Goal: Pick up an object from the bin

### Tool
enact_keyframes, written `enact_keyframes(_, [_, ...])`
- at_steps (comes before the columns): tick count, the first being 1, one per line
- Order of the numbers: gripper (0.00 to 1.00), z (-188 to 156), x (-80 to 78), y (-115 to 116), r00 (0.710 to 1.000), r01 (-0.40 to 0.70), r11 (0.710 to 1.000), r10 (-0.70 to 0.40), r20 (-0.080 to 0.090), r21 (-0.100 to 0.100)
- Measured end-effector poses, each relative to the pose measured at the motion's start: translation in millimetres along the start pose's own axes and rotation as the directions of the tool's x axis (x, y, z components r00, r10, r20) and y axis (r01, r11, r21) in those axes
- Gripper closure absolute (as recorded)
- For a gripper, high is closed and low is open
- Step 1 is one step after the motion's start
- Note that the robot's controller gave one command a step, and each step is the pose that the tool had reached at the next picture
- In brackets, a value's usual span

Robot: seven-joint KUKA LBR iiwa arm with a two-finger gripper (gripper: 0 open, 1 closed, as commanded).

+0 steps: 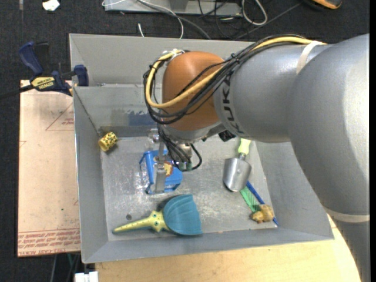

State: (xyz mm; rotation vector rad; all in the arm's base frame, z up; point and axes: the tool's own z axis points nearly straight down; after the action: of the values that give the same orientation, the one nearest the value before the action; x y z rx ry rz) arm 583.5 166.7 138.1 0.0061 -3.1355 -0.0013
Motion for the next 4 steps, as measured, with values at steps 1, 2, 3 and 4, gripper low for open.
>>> enact_keyframes(1, [0.00,-5,-1.7,-1,1.000,-0.004,1.000,0.004,0.006,-0.001])
enact_keyframes(2, [0.00,48,-12.5,-13,0.998,-0.026,0.999,0.027,0.061,-0.021])
enact_keyframes(3, [0.00,48,-9.7,-14,0.999,-0.027,0.999,0.027,0.045,-0.017])
enact_keyframes(4, [0.00,48,-9.7,-14,0.999,-0.027,0.999,0.028,0.045,-0.017])
